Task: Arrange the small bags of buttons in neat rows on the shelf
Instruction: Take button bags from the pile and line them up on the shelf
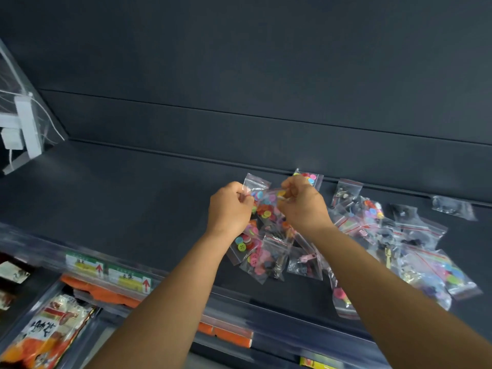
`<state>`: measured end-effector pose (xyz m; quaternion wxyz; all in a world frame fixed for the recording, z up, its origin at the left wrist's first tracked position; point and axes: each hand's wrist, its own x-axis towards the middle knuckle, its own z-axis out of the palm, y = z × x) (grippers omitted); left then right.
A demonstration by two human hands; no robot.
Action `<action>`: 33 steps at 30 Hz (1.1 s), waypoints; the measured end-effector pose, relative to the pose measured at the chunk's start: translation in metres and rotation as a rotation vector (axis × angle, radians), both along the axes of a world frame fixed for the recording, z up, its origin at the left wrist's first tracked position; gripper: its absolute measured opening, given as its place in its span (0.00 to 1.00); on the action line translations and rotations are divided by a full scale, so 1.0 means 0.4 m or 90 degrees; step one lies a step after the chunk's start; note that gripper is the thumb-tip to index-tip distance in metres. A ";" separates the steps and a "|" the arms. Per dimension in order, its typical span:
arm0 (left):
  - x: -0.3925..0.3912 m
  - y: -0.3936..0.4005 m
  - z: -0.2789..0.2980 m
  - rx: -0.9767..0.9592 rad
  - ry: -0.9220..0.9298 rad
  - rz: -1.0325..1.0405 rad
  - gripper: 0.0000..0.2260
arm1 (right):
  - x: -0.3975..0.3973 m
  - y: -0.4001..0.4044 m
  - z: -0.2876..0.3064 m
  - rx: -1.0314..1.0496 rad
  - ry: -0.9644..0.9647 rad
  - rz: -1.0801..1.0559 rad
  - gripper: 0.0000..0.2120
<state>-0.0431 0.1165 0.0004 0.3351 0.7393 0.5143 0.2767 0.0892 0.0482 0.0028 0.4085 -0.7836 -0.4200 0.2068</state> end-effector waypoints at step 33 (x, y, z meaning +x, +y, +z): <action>0.663 -0.794 0.033 -0.188 -0.152 -0.338 0.04 | 0.524 -0.890 0.049 0.108 0.043 -0.301 0.04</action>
